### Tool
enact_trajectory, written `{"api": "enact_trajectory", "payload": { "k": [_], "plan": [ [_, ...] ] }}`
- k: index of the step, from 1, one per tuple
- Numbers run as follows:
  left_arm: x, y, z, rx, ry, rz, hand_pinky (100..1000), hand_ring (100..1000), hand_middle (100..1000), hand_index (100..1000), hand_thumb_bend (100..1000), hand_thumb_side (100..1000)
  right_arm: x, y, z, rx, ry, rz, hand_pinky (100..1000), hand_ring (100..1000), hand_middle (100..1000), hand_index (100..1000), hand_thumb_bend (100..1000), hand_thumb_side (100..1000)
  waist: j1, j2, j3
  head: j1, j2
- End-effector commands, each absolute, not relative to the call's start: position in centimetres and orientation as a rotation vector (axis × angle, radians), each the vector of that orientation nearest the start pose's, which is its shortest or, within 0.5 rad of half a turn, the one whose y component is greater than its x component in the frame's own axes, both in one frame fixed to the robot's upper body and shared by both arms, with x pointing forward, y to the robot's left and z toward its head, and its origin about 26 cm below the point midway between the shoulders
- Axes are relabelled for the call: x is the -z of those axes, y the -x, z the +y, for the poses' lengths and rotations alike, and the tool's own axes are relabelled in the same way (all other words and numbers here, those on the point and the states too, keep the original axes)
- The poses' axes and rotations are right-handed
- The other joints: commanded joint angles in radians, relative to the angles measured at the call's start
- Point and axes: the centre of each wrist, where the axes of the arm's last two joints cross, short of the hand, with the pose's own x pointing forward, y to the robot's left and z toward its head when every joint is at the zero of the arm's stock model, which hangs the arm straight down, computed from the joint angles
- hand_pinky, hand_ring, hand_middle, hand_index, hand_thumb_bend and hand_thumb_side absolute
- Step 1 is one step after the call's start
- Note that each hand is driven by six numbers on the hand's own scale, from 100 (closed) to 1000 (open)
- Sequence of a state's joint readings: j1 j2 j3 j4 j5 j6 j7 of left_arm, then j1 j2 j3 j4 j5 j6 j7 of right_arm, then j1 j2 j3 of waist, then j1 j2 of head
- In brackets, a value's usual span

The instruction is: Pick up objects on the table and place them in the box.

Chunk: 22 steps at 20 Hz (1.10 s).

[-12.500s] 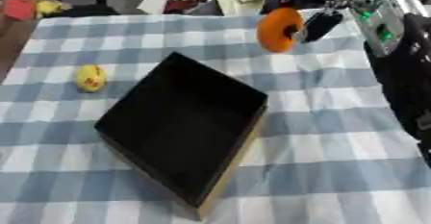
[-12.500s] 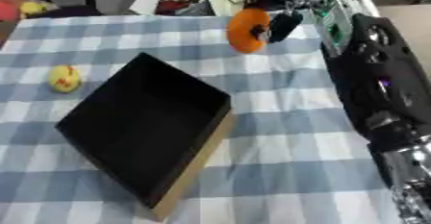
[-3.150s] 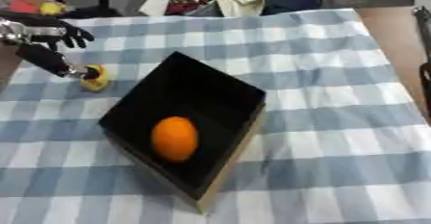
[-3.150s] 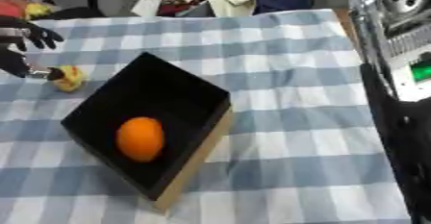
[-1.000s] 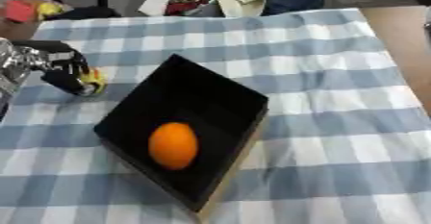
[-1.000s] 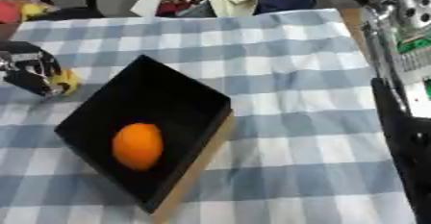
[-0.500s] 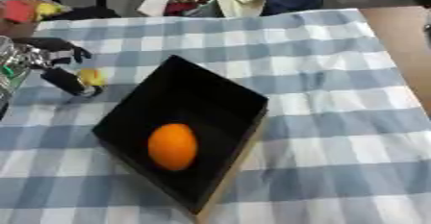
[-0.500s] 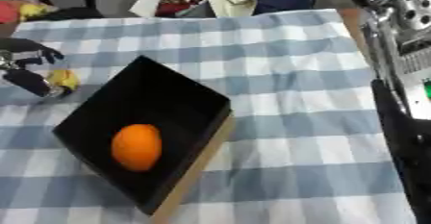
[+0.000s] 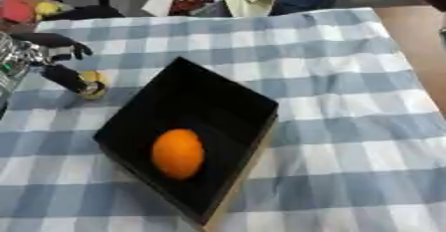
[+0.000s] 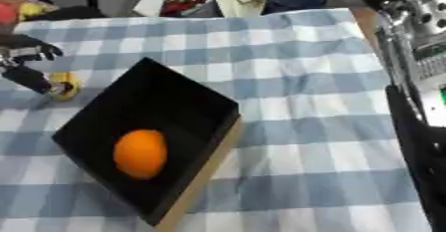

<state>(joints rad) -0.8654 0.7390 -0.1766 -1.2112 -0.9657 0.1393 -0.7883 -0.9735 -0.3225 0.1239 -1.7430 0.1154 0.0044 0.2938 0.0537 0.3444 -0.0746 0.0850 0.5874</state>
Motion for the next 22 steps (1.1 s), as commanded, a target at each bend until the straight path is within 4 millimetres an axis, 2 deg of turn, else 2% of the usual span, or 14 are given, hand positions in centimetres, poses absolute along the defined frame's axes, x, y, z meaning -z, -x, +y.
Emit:
{"api": "enact_trajectory", "payload": {
  "k": [1, 8, 11, 13, 17, 20, 22],
  "plan": [
    [-29.2, -42.9, 35.5, 1.358, -1.104, -0.878, 777, 892, 854, 975, 368, 628, -36.7, -34.7, -16.5, 1.329, -0.117, 3.258, 937, 865, 807, 929, 100, 874, 0.000, -0.017, 0.000, 0.003, -0.017],
    [-28.5, -43.3, 35.7, 1.348, -1.065, -0.878, 755, 876, 827, 950, 344, 632, -37.0, -34.6, -16.5, 1.325, -0.116, 3.249, 938, 866, 807, 932, 100, 878, -0.004, -0.006, -0.004, 0.006, -0.028],
    [-28.3, -43.4, 35.7, 1.352, -1.054, -0.873, 737, 856, 783, 922, 327, 625, -37.0, -34.5, -16.5, 1.319, -0.113, 3.250, 938, 866, 807, 932, 100, 877, -0.004, -0.006, -0.005, 0.006, -0.029],
    [-28.2, -43.4, 35.6, 1.357, -1.048, -0.868, 685, 810, 702, 871, 310, 620, -37.0, -34.5, -16.5, 1.314, -0.112, 3.255, 939, 867, 807, 933, 100, 878, -0.004, -0.006, -0.005, 0.007, -0.028],
    [-28.2, -43.5, 35.6, 1.372, -1.047, -0.852, 628, 753, 625, 818, 316, 607, -36.9, -34.5, -16.5, 1.307, -0.102, 3.261, 940, 867, 806, 934, 100, 881, -0.004, -0.008, -0.005, 0.006, -0.028],
    [-27.8, -43.5, 35.8, 1.385, -1.065, -0.808, 615, 737, 617, 807, 348, 592, -36.9, -34.4, -16.4, 1.302, -0.092, 3.263, 940, 867, 806, 934, 100, 878, -0.003, -0.009, -0.005, 0.007, -0.030],
    [-27.5, -43.5, 36.0, 1.394, -1.076, -0.777, 582, 714, 608, 800, 327, 566, -37.0, -34.4, -16.4, 1.297, -0.085, 3.263, 941, 868, 806, 934, 100, 878, -0.003, -0.010, -0.005, 0.007, -0.031]
  ]
}}
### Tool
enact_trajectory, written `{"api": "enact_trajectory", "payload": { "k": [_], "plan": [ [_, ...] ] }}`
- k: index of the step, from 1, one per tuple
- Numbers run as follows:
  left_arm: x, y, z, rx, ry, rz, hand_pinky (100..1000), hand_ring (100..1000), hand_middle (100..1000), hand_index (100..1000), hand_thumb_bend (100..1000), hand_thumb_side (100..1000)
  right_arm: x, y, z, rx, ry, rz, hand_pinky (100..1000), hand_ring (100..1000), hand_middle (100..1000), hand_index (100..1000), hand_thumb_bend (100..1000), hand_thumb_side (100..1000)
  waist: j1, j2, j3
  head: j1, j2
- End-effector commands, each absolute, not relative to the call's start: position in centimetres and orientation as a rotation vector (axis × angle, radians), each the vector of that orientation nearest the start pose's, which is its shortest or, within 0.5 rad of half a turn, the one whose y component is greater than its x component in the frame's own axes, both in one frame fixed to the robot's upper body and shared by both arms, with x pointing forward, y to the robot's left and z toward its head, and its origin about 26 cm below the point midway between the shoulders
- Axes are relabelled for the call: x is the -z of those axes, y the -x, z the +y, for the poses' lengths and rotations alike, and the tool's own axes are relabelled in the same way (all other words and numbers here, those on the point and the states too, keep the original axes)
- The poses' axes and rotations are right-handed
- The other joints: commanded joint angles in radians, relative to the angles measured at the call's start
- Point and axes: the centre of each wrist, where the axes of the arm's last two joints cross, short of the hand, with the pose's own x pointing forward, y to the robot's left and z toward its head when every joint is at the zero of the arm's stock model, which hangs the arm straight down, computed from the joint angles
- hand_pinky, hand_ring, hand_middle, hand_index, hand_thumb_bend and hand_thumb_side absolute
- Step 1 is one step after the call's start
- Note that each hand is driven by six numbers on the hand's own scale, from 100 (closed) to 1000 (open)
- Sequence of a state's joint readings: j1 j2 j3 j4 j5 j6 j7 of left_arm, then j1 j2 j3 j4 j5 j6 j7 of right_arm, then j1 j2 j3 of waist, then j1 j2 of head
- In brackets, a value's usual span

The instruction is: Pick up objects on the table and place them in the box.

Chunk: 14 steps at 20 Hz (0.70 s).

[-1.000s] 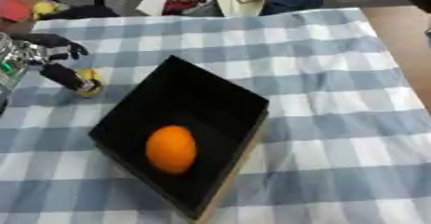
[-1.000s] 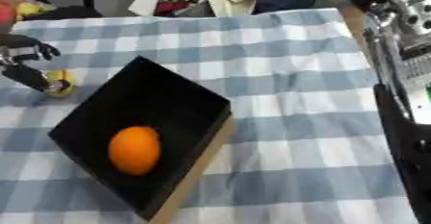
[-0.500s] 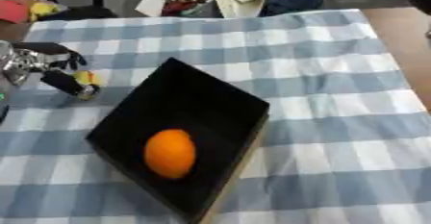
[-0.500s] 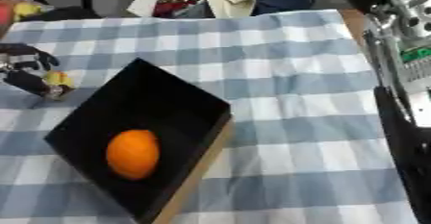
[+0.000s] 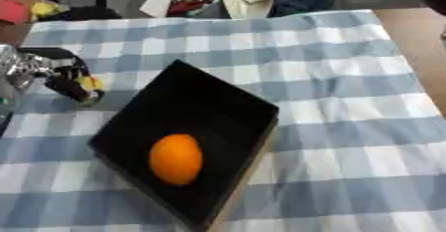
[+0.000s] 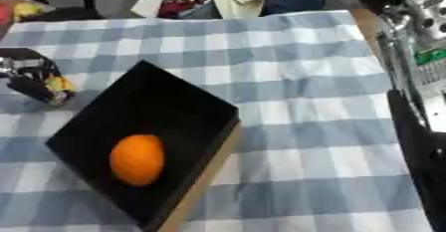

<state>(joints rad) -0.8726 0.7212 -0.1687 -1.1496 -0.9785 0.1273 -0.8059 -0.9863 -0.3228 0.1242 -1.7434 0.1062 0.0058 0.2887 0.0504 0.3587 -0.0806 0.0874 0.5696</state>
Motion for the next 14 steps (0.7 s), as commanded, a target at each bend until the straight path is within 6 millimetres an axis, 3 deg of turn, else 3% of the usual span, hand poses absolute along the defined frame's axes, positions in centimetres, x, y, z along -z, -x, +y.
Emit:
{"api": "enact_trajectory", "payload": {
  "k": [1, 5, 7, 14],
  "plan": [
    [-27.4, -43.5, 36.1, 1.397, -1.078, -0.767, 561, 698, 606, 797, 295, 536, -37.0, -34.3, -16.4, 1.296, -0.084, 3.262, 941, 868, 806, 933, 100, 879, 0.000, -0.024, 0.001, 0.004, -0.013],
    [-27.2, -43.6, 36.2, 1.401, -1.059, -0.774, 515, 663, 594, 790, 171, 371, -37.0, -34.3, -16.4, 1.290, -0.078, 3.262, 941, 868, 806, 934, 100, 880, -0.002, -0.024, 0.002, 0.003, -0.011],
    [-27.3, -43.6, 36.1, 1.402, -1.049, -0.786, 491, 651, 585, 783, 100, 228, -37.0, -34.2, -16.4, 1.288, -0.073, 3.265, 941, 868, 805, 934, 100, 884, -0.003, -0.025, 0.003, 0.003, -0.010],
    [-28.5, -43.3, 35.4, 1.388, -1.023, -0.867, 460, 625, 561, 767, 100, 258, -36.7, -34.3, -16.5, 1.281, -0.068, 3.279, 942, 868, 804, 934, 100, 884, -0.001, -0.032, 0.004, 0.003, -0.006]
  ]
}}
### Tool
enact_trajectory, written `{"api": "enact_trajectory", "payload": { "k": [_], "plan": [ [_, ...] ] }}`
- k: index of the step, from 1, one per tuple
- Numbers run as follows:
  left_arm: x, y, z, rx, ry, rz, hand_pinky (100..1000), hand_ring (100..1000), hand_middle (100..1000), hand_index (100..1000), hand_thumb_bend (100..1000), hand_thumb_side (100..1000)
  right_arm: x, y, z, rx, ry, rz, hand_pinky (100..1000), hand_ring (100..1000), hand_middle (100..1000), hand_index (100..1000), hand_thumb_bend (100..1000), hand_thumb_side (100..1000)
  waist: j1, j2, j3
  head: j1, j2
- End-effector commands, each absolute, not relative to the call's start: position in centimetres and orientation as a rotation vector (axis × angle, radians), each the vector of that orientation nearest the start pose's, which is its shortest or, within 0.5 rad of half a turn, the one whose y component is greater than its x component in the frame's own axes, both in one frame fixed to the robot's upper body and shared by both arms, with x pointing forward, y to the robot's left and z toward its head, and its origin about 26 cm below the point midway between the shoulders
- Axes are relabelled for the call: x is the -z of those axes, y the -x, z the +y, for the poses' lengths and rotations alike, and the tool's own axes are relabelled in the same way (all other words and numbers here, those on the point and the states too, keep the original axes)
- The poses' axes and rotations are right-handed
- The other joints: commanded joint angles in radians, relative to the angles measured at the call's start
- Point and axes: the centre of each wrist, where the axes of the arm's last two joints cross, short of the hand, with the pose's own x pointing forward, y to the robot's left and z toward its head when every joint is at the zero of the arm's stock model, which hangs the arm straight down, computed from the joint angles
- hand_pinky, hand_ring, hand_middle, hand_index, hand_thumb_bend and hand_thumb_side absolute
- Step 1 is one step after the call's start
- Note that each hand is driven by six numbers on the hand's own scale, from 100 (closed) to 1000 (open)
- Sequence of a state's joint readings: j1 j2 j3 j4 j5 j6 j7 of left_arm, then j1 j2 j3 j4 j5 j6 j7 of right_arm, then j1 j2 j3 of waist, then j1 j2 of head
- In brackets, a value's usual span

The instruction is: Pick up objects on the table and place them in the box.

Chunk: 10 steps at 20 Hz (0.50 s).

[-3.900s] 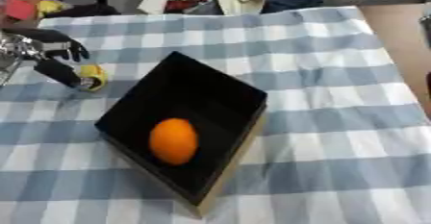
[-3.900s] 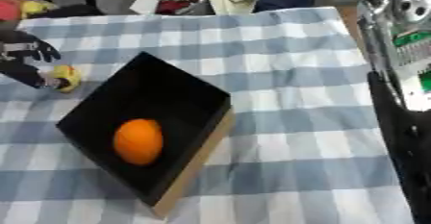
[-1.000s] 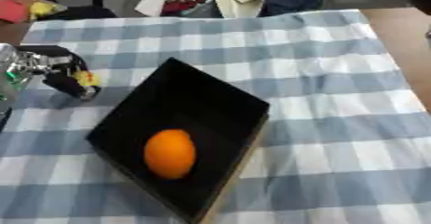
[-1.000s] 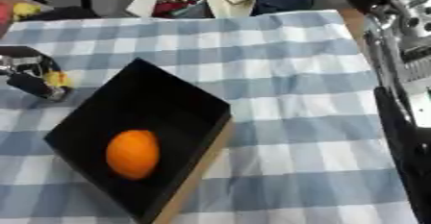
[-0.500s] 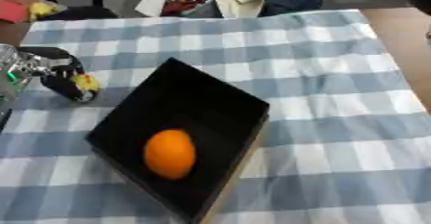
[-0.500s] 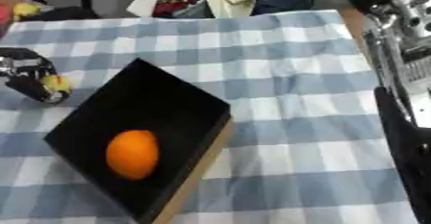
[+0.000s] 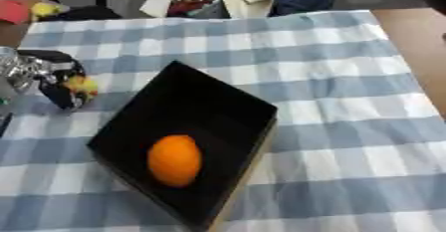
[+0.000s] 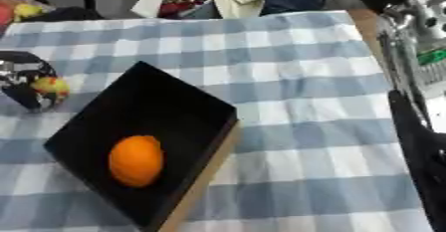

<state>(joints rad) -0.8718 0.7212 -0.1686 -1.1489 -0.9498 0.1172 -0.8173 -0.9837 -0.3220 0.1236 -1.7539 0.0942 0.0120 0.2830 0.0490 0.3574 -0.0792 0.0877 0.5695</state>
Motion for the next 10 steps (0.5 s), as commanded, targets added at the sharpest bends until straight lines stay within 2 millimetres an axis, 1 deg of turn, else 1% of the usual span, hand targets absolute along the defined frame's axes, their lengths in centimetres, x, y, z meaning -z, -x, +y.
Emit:
{"api": "enact_trajectory", "payload": {
  "k": [1, 7, 9, 10],
  "plan": [
    [-28.8, -43.2, 35.3, 1.384, -1.025, -0.879, 458, 623, 560, 766, 100, 257, -36.7, -34.2, -16.5, 1.280, -0.066, 3.282, 942, 868, 804, 934, 100, 884, 0.001, -0.032, 0.003, 0.003, -0.006],
    [-30.7, -42.5, 34.7, 1.362, -1.076, -0.941, 429, 605, 540, 748, 100, 240, -36.3, -34.1, -16.4, 1.273, -0.049, 3.294, 942, 868, 803, 934, 100, 880, 0.006, -0.044, 0.005, 0.000, -0.001],
    [-31.6, -42.1, 34.2, 1.362, -1.103, -0.979, 422, 602, 536, 746, 100, 245, -36.3, -34.1, -16.4, 1.270, -0.047, 3.297, 942, 868, 803, 934, 100, 878, 0.007, -0.048, 0.006, -0.003, 0.005],
    [-32.2, -41.8, 33.8, 1.364, -1.117, -1.005, 412, 598, 531, 743, 100, 271, -36.3, -34.1, -16.4, 1.268, -0.046, 3.297, 942, 868, 803, 933, 100, 876, 0.007, -0.049, 0.007, -0.007, 0.008]
  ]
}}
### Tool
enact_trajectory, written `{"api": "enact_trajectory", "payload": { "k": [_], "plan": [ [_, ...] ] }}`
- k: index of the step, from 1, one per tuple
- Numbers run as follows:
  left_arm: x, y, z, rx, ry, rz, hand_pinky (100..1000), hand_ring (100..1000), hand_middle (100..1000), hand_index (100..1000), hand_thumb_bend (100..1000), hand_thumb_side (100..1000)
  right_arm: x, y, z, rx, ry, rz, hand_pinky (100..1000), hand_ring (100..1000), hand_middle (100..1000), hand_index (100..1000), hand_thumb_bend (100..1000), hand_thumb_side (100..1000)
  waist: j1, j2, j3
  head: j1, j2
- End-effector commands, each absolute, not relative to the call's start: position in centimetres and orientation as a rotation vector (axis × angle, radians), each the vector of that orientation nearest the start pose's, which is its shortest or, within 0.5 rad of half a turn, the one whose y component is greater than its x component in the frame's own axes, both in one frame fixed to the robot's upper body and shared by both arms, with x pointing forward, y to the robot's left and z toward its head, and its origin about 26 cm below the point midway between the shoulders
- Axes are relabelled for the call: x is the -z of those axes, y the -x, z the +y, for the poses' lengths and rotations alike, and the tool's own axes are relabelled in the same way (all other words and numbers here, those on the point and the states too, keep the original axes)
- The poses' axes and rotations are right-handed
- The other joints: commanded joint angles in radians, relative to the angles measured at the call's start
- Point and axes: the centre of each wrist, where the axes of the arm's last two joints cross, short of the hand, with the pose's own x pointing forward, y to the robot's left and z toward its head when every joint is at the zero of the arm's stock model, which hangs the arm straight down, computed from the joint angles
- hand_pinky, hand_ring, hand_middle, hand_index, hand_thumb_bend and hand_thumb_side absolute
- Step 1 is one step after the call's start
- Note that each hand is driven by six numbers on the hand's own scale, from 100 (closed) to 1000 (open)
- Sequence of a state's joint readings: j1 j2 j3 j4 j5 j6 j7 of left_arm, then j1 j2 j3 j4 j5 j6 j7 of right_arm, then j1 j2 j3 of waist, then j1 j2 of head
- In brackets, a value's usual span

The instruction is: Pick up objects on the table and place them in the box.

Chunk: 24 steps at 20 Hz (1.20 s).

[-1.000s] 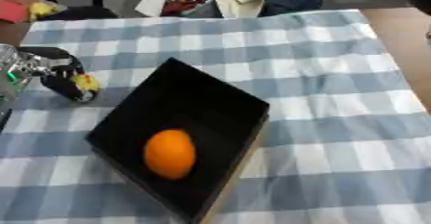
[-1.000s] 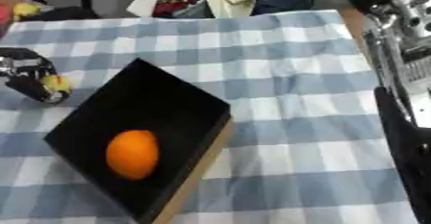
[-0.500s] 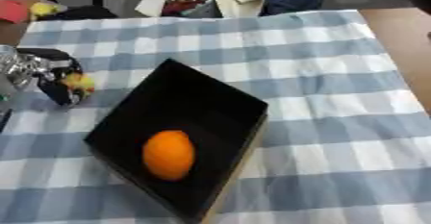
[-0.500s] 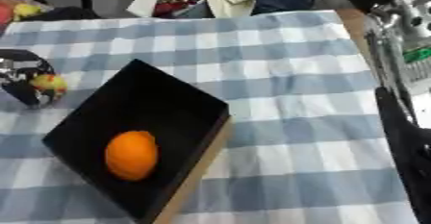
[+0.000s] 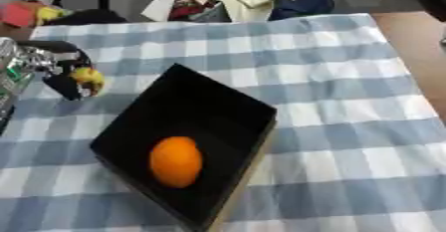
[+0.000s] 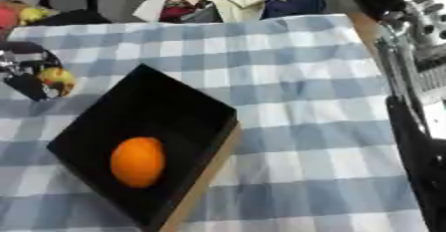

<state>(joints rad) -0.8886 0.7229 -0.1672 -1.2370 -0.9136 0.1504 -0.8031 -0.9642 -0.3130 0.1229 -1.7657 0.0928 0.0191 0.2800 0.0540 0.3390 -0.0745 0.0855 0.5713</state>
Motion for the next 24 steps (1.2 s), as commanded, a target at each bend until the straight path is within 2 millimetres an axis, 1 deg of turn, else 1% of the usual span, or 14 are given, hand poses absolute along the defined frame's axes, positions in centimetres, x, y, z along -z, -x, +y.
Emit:
{"api": "enact_trajectory", "payload": {
  "k": [1, 3, 6, 7, 9, 10, 11, 13, 15, 16, 19, 24],
  "plan": [
    [-32.8, -41.5, 33.4, 1.367, -1.132, -1.037, 411, 597, 530, 743, 100, 274, -36.3, -34.1, -16.4, 1.266, -0.046, 3.298, 942, 868, 803, 933, 100, 876, 0.001, -0.032, 0.003, -0.008, 0.009],
    [-34.2, -40.7, 32.3, 1.384, -1.165, -1.110, 396, 591, 523, 739, 100, 307, -36.3, -34.1, -16.4, 1.265, -0.046, 3.299, 942, 868, 803, 933, 100, 876, 0.000, -0.033, 0.005, -0.015, 0.014],
    [-36.1, -38.7, 29.9, 1.442, -1.215, -1.239, 381, 585, 515, 731, 100, 323, -36.2, -34.1, -16.4, 1.262, -0.046, 3.301, 942, 868, 803, 933, 100, 876, -0.002, -0.035, 0.008, -0.022, 0.021],
    [-36.5, -38.1, 29.2, 1.461, -1.230, -1.270, 381, 585, 515, 731, 100, 323, -36.2, -34.1, -16.4, 1.261, -0.046, 3.301, 942, 868, 803, 933, 100, 876, -0.003, -0.035, 0.009, -0.023, 0.023],
    [-36.8, -37.3, 28.5, 1.474, -1.240, -1.294, 381, 585, 515, 731, 100, 323, -36.3, -34.0, -16.4, 1.261, -0.046, 3.300, 942, 868, 803, 933, 100, 876, -0.004, -0.034, 0.009, -0.024, 0.024],
    [-37.0, -36.4, 27.2, 1.527, -1.249, -1.348, 345, 557, 484, 694, 100, 307, -36.3, -34.0, -16.3, 1.261, -0.041, 3.298, 941, 868, 803, 932, 100, 873, -0.004, -0.035, 0.008, -0.026, 0.028],
    [-37.1, -35.2, 25.6, 1.593, -1.262, -1.415, 342, 554, 481, 690, 100, 304, -36.3, -34.0, -16.2, 1.261, -0.037, 3.295, 941, 868, 803, 932, 100, 873, -0.005, -0.036, 0.009, -0.027, 0.032],
    [-37.1, -32.8, 23.2, 1.690, -1.265, -1.518, 336, 551, 478, 687, 100, 300, -36.3, -34.0, -16.1, 1.262, -0.031, 3.293, 941, 868, 803, 932, 100, 873, -0.005, -0.037, 0.009, -0.026, 0.035],
    [-37.0, -30.5, 21.3, 1.782, -1.261, -1.591, 343, 554, 481, 689, 100, 277, -36.3, -34.0, -16.0, 1.266, -0.026, 3.292, 942, 869, 804, 932, 100, 875, -0.005, -0.038, 0.008, -0.023, 0.034],
    [-36.9, -29.7, 20.8, 1.817, -1.260, -1.611, 345, 556, 482, 687, 100, 269, -36.2, -34.0, -16.0, 1.268, -0.025, 3.291, 942, 869, 804, 932, 100, 874, -0.005, -0.038, 0.007, -0.021, 0.033],
    [-36.5, -29.1, 20.0, 1.893, -1.258, -1.663, 339, 552, 479, 682, 100, 269, -36.2, -33.9, -16.0, 1.270, -0.023, 3.294, 942, 869, 803, 932, 100, 874, -0.002, -0.040, 0.006, -0.019, 0.030],
    [-34.9, -29.4, 19.7, 1.939, -1.204, -1.749, 312, 540, 469, 655, 100, 304, -36.0, -33.9, -15.9, 1.277, -0.014, 3.295, 943, 869, 803, 933, 100, 873, 0.002, -0.042, 0.006, -0.017, 0.025]
  ]
}}
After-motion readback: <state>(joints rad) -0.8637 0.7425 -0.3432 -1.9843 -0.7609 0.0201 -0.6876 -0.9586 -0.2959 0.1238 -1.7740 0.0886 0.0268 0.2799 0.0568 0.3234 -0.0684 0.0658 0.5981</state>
